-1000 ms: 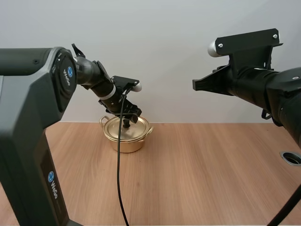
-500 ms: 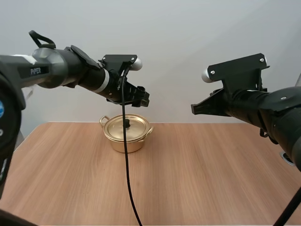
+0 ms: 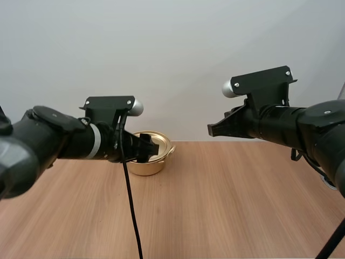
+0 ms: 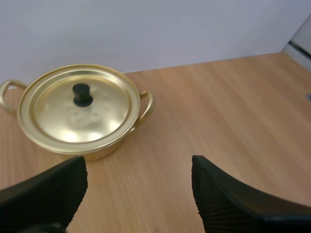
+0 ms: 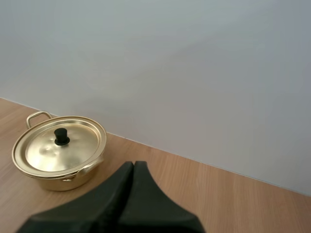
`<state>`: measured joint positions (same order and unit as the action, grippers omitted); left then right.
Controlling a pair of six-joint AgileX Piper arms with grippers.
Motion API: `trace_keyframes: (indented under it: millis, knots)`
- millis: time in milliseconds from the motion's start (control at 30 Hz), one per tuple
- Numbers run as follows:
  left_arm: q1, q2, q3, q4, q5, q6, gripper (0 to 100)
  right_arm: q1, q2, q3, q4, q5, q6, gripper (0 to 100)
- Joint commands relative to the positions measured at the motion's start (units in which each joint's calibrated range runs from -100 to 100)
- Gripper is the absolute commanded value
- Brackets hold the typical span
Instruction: Open the pot, put the car inside, and close it
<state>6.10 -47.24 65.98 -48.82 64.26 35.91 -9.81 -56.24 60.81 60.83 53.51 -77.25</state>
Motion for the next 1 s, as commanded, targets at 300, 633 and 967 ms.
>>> trace_keyframes:
  millis: [300,633,967]
  knots:
    - [-4.67,-47.14,34.02,26.19,-40.60,-21.03,100,-0.03,-5.59,7.77,-0.70,3.98,-1.64,0]
    - [-2.94,-52.30,34.02,26.71,-36.85,-24.27,100,-0.03,-7.27,18.07,-15.83,3.81,13.33,0]
    - [-2.94,-52.30,34.02,26.41,-32.57,-24.02,100,0.79,-9.35,22.73,-21.22,-2.12,9.84,0]
